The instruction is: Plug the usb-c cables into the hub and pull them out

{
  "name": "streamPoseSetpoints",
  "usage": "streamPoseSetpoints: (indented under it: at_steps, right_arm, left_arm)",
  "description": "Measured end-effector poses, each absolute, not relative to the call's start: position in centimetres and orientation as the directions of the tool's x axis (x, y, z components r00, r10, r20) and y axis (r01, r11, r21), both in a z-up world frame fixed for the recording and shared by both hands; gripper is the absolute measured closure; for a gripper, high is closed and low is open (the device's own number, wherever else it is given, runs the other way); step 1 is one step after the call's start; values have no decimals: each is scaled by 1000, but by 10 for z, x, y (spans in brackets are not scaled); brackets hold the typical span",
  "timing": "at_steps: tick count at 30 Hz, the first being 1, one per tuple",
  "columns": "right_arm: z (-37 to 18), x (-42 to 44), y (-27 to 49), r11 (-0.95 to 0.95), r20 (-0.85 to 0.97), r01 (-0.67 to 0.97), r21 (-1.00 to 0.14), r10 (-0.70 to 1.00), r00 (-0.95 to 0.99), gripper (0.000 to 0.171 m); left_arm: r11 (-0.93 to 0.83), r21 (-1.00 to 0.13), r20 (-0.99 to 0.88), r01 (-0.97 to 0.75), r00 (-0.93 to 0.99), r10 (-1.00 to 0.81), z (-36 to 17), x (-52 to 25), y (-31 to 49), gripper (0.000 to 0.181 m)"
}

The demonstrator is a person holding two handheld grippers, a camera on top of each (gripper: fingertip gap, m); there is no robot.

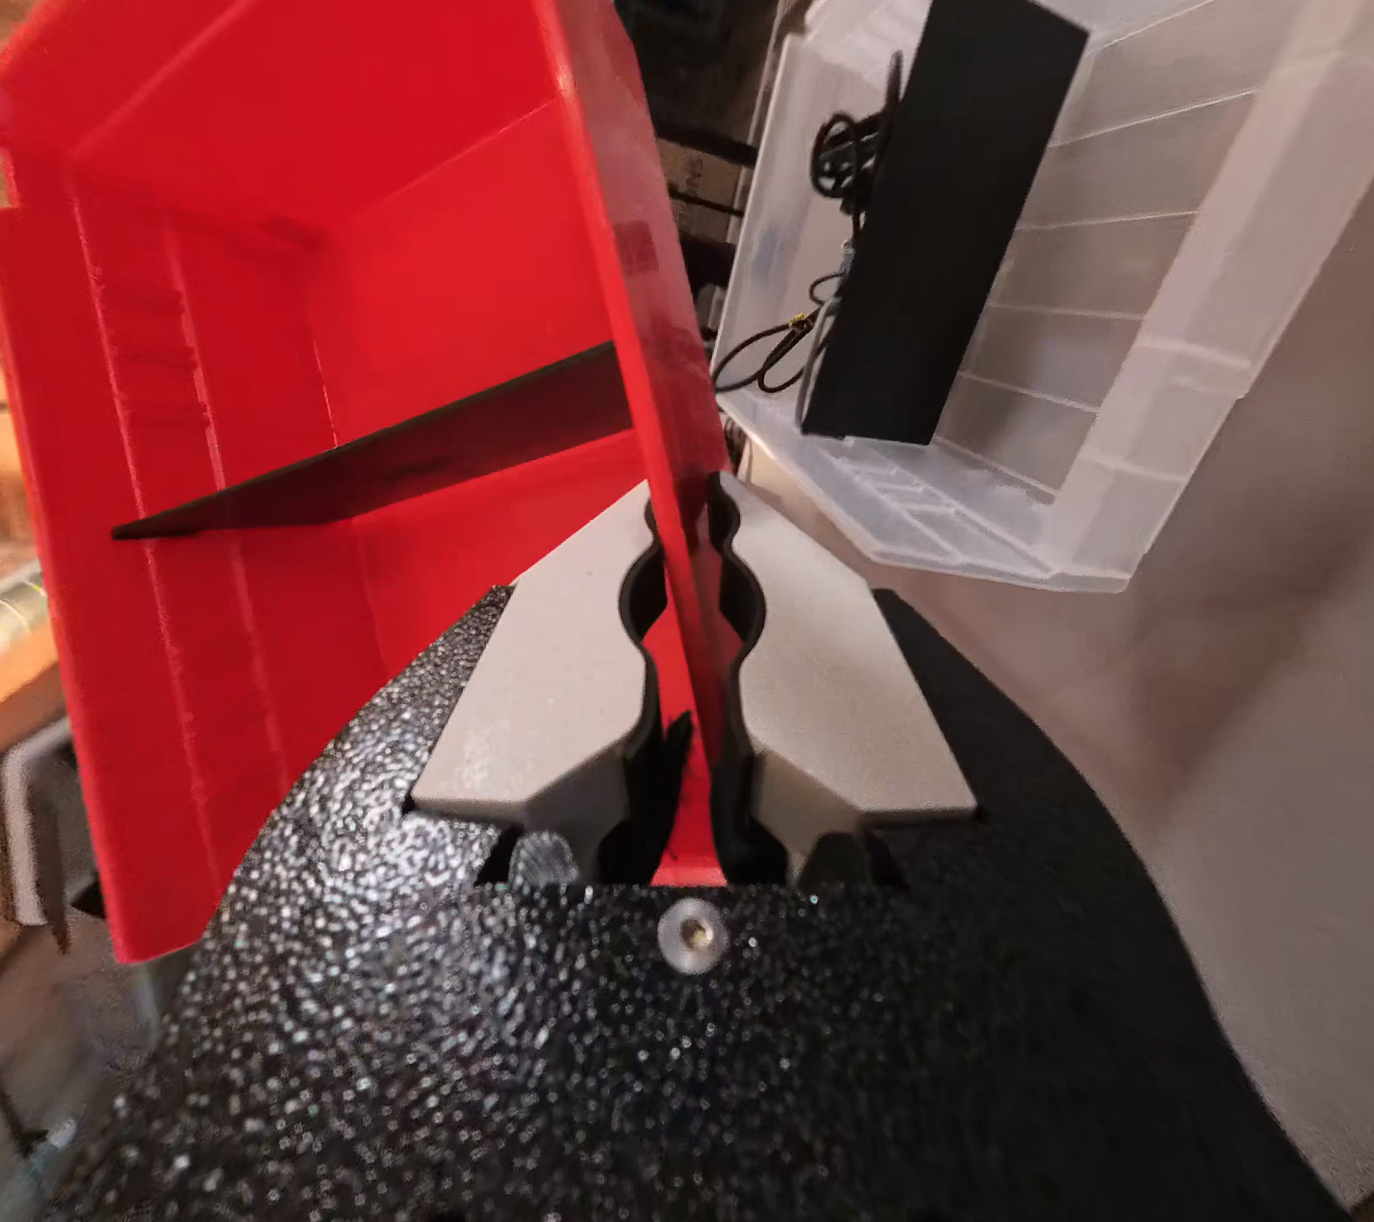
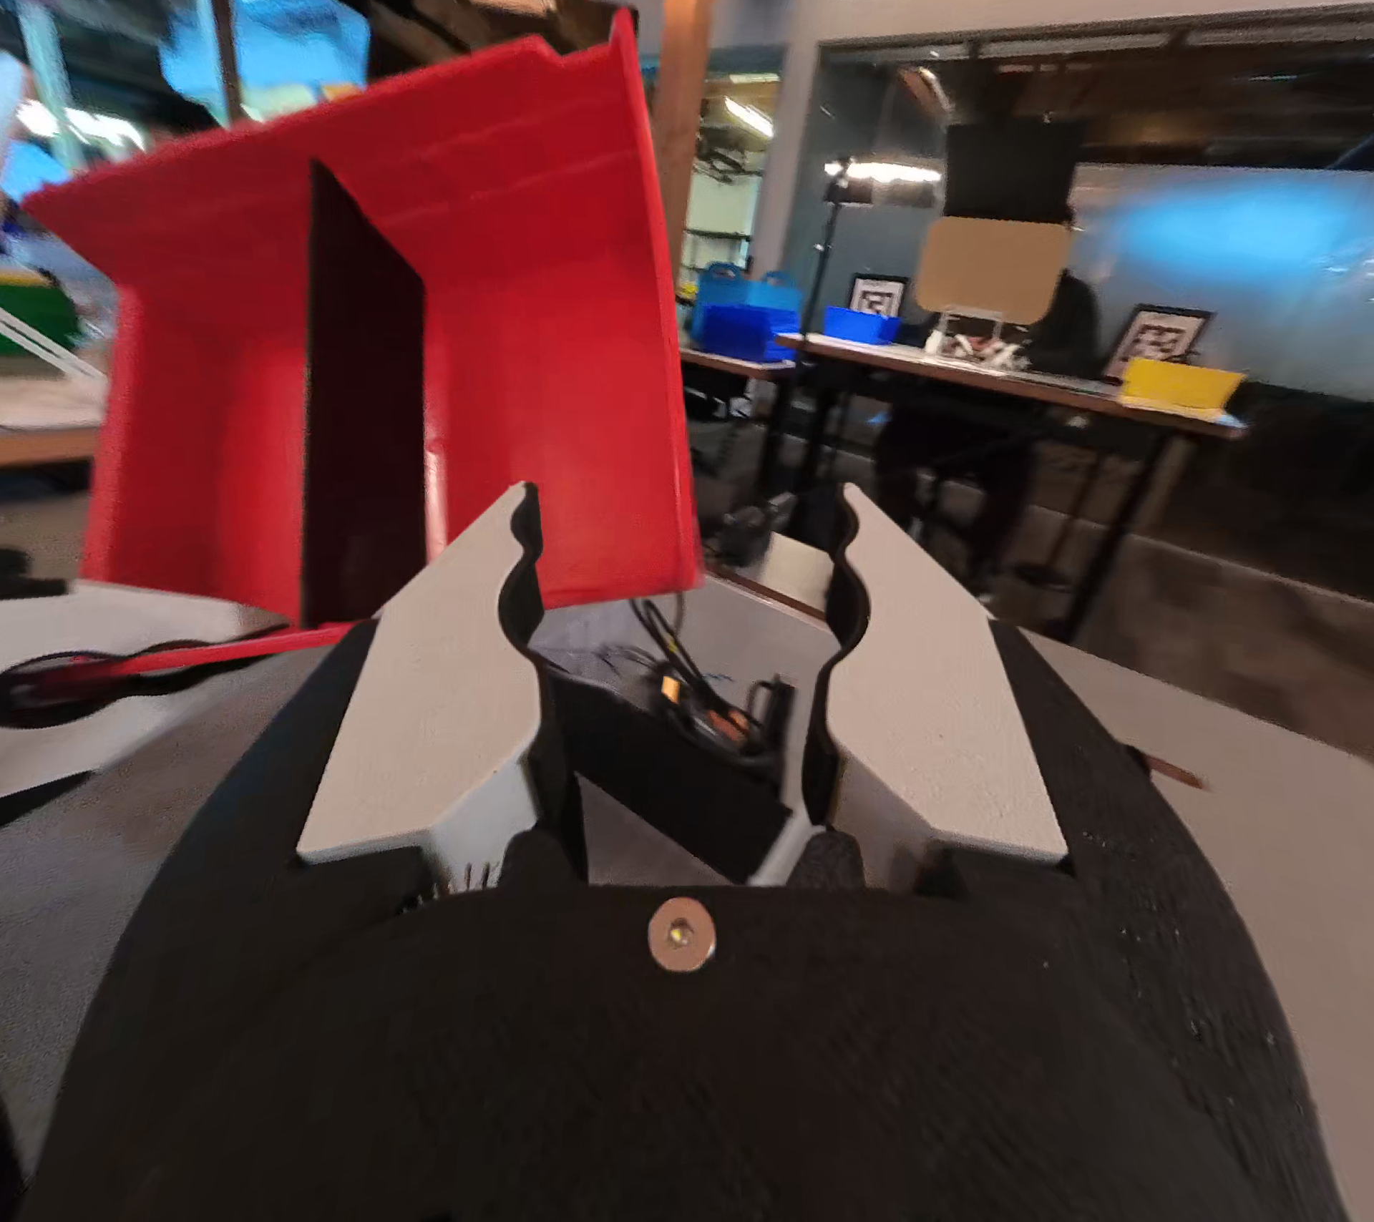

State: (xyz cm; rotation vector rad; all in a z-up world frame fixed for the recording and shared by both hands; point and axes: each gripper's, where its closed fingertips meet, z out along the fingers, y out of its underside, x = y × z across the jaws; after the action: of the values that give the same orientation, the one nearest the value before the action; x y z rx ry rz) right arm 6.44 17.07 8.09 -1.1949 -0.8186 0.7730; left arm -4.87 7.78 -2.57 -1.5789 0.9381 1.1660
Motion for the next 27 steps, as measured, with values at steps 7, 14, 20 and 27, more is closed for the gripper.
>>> streamPoseSetpoints:
  at_steps: [7, 14, 20, 27]
  right_arm:
    - [57, 84, 198, 221, 313, 228, -948, 774, 550, 150]
    - [73, 93, 193, 260, 298, 148, -954, 790, 536, 171]
    - [99, 114, 202, 236, 191, -5, -972, 796, 574, 171]
    - [160, 157, 214, 334, 233, -44, -941, 739, 633, 170]
  left_arm:
    - [-173, -35, -999, -984, 39, -20, -35, -7, 82, 175]
    - [-143, 59, -994, -988, -71, 81, -31, 9, 85, 167]
    - [3, -48, -988, -999, 47, 150, -23, 40, 79, 150]
    - [129, -162, -968, -978, 183, 172, -3, 64, 66, 140]
